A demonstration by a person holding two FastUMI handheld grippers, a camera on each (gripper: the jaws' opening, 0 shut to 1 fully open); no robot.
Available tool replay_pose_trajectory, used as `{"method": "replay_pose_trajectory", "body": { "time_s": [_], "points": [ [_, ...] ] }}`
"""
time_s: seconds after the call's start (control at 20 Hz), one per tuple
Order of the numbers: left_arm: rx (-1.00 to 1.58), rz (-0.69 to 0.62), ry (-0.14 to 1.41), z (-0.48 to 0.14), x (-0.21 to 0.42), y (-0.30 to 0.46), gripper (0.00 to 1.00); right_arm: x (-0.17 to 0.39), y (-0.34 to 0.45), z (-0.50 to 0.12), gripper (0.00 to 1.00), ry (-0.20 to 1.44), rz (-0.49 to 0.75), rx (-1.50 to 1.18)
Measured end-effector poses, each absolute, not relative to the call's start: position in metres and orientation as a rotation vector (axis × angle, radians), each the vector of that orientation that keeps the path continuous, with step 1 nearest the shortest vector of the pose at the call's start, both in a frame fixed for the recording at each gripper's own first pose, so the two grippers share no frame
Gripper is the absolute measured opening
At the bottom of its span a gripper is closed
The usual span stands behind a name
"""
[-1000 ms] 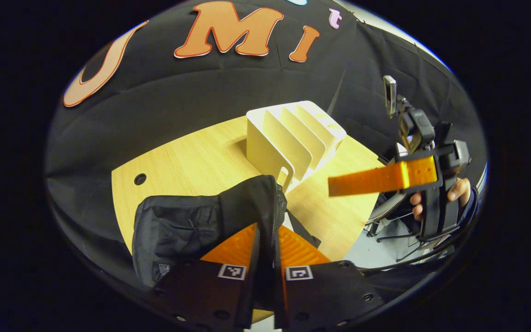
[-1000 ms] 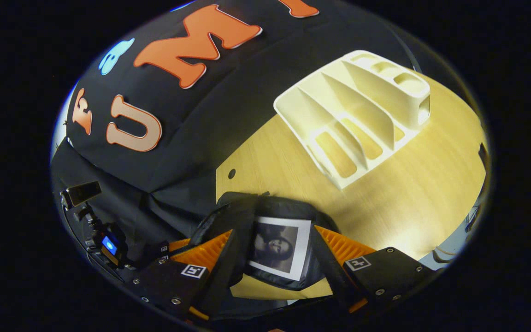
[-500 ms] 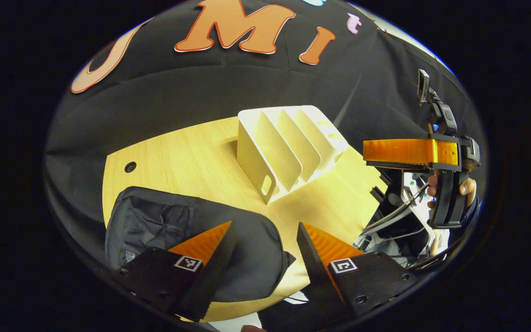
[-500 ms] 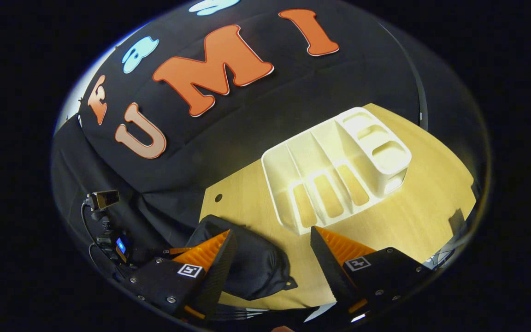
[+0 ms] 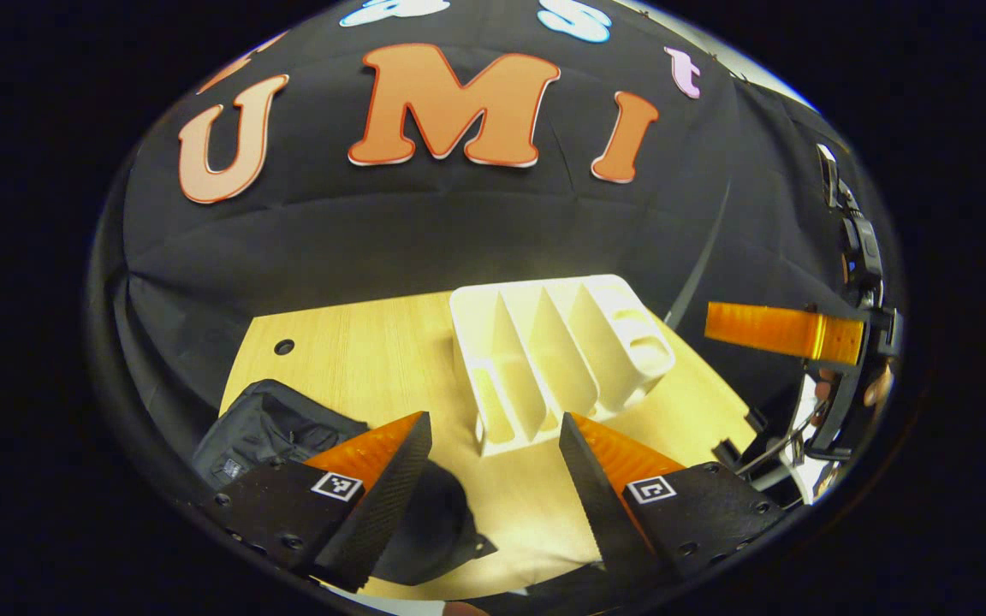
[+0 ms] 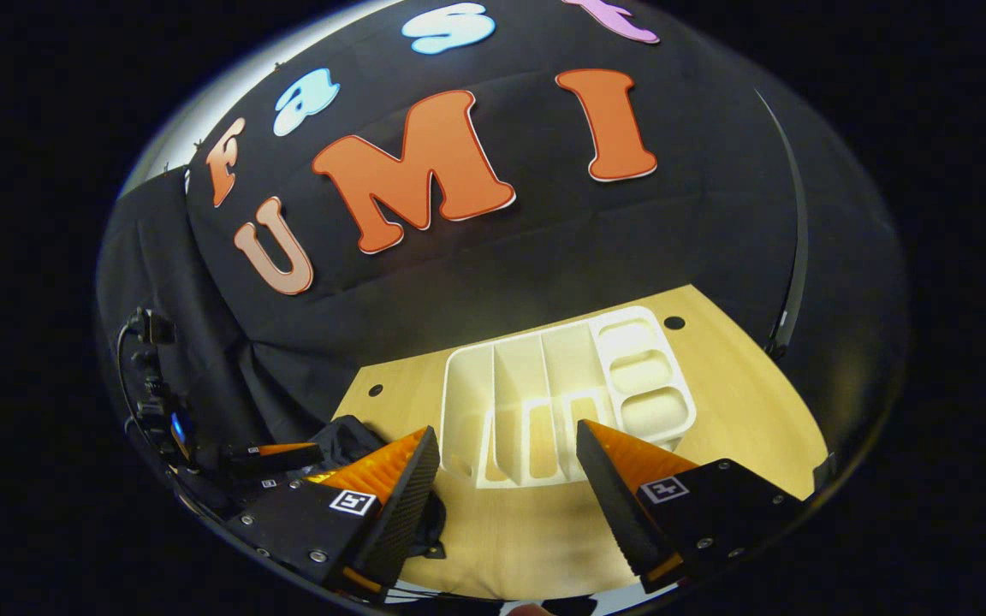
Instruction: Open the schoolbag, grab two books from the bookshelf and put them into the schoolbag.
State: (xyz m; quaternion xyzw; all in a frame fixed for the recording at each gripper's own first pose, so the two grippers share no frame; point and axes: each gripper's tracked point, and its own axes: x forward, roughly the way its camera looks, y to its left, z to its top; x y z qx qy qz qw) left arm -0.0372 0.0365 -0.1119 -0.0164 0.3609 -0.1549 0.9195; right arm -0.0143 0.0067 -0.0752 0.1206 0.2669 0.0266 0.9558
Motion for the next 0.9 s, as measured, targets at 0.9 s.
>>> {"method": "replay_pose_trajectory", "body": {
  "time_s": [0.9],
  "points": [
    [-0.037, -0.378, 0.496, -0.039, 0.043, -0.044, 0.98, 0.043, -0.023, -0.021, 0.96, 0.403, 0.038, 0.167]
  ]
}}
